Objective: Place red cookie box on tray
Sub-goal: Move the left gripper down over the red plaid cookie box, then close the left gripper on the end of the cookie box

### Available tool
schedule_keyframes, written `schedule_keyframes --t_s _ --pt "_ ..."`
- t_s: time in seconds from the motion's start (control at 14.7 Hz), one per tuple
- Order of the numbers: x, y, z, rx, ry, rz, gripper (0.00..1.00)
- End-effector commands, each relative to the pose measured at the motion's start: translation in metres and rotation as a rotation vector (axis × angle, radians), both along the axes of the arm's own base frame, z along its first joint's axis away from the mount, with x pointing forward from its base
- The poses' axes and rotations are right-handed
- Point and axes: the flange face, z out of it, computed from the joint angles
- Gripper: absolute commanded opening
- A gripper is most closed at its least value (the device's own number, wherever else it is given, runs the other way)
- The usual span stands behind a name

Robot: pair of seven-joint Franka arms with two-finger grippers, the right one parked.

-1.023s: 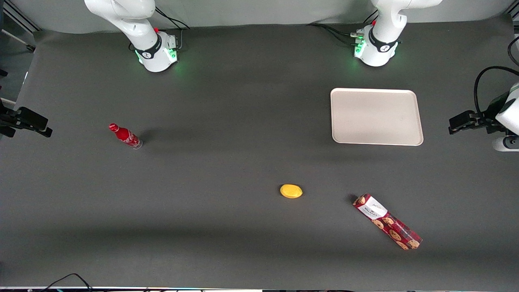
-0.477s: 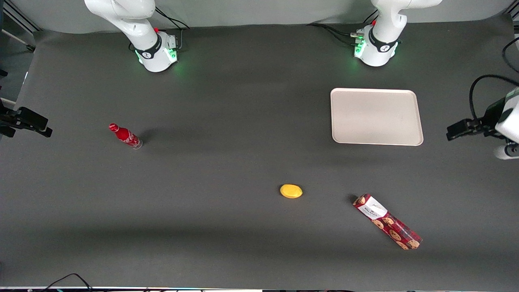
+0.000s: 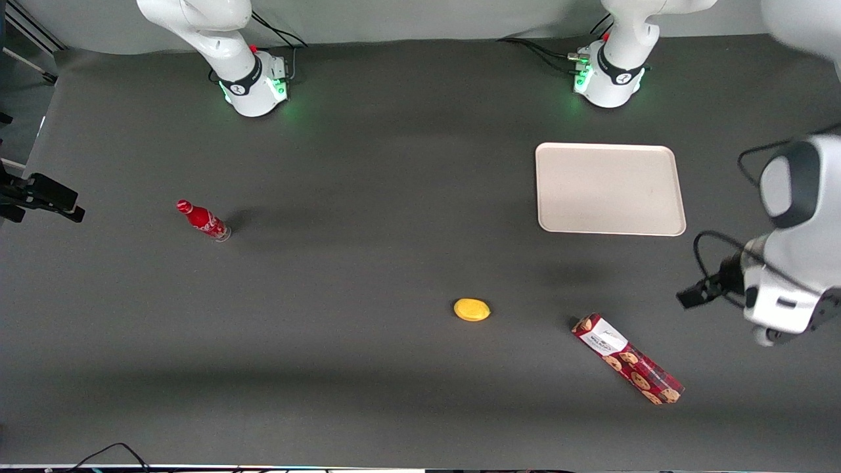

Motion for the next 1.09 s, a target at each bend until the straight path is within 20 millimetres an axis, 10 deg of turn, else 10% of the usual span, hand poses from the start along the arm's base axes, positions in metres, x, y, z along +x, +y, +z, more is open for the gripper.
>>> schedule_keyframes --t_s 0.0,0.27,0.82,0.89,1.02 --pt "0.050 -0.003 -0.071 -0.015 -0.104 0.097 1.00" --pt "0.078 -0.012 -0.137 -0.044 -0.215 0.179 1.00" --pt "0.080 -0.027 -0.205 -0.053 -0.227 0.206 1.00" --pt "0.076 -0.030 -0.212 -0.050 -0.213 0.200 0.84" --pt "0.072 -0.032 -0.220 -0.040 -0.198 0.188 0.15"
